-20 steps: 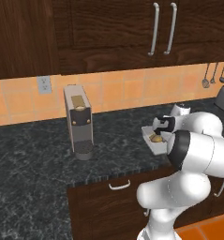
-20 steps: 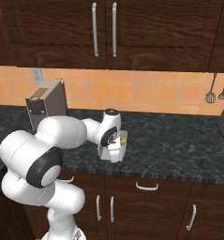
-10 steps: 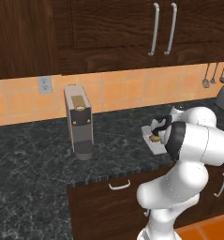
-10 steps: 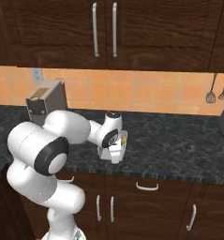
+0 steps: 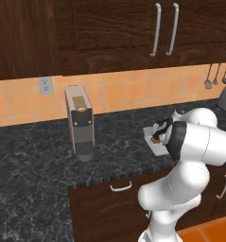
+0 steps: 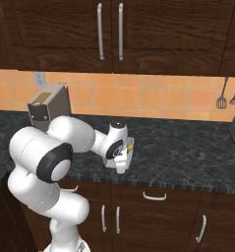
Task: Take the meat container that has the steak and place it on the second highest rack of the freezer. Then take the vegetable container that has the potato and cucumber and place it on the highest rack of the freezer.
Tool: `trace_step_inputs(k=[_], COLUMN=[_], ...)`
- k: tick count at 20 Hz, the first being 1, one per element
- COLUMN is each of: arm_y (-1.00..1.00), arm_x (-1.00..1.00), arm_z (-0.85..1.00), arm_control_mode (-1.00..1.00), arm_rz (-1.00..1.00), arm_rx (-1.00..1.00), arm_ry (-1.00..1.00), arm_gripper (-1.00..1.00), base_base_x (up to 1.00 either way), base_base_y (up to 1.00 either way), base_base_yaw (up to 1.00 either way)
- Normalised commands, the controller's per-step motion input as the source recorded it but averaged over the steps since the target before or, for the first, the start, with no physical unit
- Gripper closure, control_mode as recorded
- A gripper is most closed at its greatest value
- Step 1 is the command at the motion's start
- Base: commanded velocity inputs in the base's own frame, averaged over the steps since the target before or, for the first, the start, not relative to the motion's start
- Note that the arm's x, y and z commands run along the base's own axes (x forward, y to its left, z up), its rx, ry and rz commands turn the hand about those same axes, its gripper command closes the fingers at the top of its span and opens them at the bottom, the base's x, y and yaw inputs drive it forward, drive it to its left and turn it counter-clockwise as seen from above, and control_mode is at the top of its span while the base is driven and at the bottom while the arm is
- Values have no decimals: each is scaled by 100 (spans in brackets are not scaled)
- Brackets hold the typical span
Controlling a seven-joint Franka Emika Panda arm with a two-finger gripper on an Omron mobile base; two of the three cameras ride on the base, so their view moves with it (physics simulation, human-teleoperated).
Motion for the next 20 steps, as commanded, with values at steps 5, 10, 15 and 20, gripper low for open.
trace_step_inputs(k=[5, 10, 15, 20], arm_y=[6, 40, 30, 0], arm_x=[-22, -19, -16, 0], arm_z=[-48, -23, -15, -5], arm_control_mode=[-100, -100, -100, -100], arm_rz=[-8, 0, 3, 0], arm_rx=[-2, -14, -11, 1], arm_ry=[-3, 1, 0, 2], arm_gripper=[-100, 100, 100, 100], base_base_x=[0, 0, 0, 0], base_base_y=[0, 0, 0, 0], base_base_yaw=[0, 0, 0, 0])
